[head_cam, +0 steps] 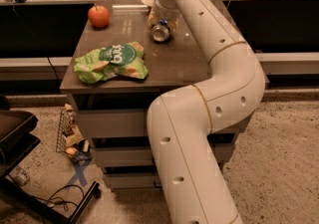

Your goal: Place pepsi can upright

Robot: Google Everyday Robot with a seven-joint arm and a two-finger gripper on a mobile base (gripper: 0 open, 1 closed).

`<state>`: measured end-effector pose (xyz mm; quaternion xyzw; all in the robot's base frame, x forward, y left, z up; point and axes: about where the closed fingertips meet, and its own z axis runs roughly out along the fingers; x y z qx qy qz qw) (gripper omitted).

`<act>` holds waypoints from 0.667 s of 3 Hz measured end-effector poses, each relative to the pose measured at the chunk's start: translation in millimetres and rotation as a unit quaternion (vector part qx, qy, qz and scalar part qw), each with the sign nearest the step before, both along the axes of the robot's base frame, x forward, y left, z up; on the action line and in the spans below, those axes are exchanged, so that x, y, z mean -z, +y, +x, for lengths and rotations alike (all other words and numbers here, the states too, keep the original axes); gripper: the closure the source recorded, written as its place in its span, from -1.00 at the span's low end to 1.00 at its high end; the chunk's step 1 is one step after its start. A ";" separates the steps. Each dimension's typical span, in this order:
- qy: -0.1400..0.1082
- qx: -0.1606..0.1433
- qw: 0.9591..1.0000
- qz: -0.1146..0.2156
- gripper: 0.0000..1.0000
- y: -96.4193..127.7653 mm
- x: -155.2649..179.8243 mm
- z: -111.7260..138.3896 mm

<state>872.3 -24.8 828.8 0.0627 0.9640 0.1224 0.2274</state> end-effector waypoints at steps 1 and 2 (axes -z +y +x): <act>0.000 0.000 1.000 0.000 1.00 0.1 0.4 -0.7; 0.000 0.000 1.000 0.000 1.00 0.2 0.1 -0.9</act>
Offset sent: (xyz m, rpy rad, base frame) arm -0.0007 0.0001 -0.0003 0.0000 0.0000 0.0000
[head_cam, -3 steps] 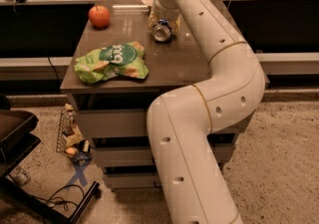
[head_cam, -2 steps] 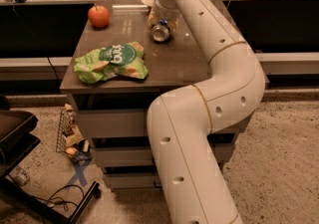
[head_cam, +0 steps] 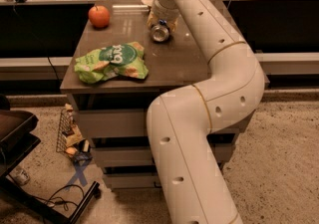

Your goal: Place pepsi can upright

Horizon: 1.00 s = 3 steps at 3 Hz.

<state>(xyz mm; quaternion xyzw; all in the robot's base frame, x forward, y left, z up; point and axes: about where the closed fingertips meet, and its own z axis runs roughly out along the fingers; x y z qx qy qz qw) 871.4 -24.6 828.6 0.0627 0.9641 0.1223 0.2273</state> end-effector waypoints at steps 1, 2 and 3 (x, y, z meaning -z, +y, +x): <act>0.000 0.000 1.000 0.000 1.00 0.0 -0.4 -0.2; 0.000 0.000 1.000 0.000 1.00 0.0 -0.8 -0.3; 0.000 0.000 1.000 0.000 1.00 0.0 -1.0 -0.5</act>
Offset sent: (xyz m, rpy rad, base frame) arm -0.1086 -0.0020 0.0356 0.1410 -0.0227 0.0281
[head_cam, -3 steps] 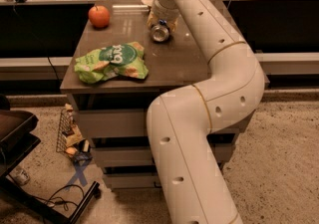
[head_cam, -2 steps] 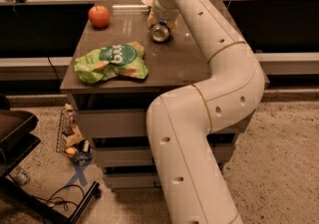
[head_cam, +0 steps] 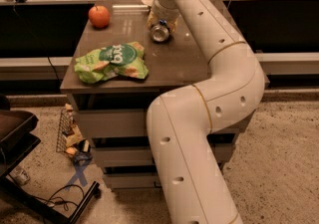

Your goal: Place pepsi can upright

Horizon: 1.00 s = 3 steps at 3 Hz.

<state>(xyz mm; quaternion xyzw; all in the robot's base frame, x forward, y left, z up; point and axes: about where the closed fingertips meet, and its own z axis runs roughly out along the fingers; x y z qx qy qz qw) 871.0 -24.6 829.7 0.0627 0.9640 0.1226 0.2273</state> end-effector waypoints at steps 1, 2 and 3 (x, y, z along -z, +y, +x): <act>-0.001 0.000 1.000 0.000 1.00 -0.1 -0.3 0.2; -0.001 0.000 1.000 0.000 1.00 -0.1 -0.3 0.2; -0.024 -0.010 1.000 -0.016 1.00 -10.3 -28.3 -2.8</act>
Offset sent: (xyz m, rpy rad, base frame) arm -0.0159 -0.0034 0.0145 -0.0176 -0.0588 0.0302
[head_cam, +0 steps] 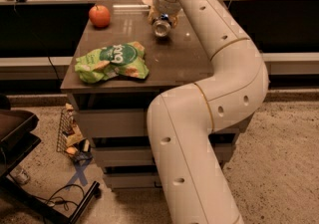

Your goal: Place pepsi can upright

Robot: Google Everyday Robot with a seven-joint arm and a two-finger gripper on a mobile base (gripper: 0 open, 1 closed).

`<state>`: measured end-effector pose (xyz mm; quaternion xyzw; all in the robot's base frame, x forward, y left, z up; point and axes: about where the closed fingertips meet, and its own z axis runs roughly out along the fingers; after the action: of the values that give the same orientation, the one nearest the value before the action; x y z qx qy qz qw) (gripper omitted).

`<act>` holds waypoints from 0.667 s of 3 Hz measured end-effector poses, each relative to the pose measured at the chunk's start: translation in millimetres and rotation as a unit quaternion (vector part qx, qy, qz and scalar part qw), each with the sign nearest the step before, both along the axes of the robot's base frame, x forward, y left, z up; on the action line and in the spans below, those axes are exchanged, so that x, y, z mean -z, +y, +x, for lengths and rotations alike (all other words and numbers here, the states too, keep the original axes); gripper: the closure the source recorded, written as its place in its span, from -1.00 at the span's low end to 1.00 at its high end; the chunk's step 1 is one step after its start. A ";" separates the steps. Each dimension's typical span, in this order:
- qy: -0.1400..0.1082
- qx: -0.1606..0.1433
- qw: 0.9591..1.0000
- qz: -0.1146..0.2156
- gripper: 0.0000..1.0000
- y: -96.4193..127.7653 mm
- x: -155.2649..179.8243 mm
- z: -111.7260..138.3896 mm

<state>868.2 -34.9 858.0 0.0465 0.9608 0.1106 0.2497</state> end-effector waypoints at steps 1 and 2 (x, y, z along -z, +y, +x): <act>-0.020 0.000 1.000 -0.018 1.00 -13.3 -31.3 -6.9; -0.039 0.014 0.999 -0.008 1.00 -48.1 -75.4 -31.7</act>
Offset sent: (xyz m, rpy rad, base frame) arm -0.1148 -0.0490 0.0560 -0.0099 -0.1136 -0.0374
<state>836.5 -82.9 933.4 0.0534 0.9504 0.1013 0.2891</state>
